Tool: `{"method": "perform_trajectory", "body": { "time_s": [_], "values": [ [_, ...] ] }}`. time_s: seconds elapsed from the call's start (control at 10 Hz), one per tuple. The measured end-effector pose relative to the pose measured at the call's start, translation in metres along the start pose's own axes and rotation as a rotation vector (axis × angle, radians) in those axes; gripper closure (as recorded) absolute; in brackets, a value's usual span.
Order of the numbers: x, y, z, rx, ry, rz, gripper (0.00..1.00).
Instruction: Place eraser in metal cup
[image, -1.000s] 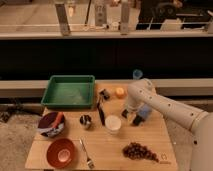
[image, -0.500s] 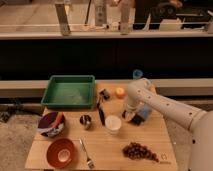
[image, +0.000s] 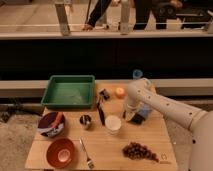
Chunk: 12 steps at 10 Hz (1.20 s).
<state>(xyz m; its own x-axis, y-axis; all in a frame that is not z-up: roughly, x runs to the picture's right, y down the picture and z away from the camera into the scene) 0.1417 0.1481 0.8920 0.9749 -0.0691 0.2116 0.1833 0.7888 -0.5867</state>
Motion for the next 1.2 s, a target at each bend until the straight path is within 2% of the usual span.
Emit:
{"method": "perform_trajectory", "body": {
  "time_s": [0.7,1.0,1.2],
  "values": [
    [-0.002,-0.001,-0.017,0.007,0.001,0.005,0.97],
    [0.003,0.000,-0.008,-0.002,0.001,0.013,0.66],
    [0.002,-0.001,-0.016,0.001,0.003,0.012,0.55]
  ]
}}
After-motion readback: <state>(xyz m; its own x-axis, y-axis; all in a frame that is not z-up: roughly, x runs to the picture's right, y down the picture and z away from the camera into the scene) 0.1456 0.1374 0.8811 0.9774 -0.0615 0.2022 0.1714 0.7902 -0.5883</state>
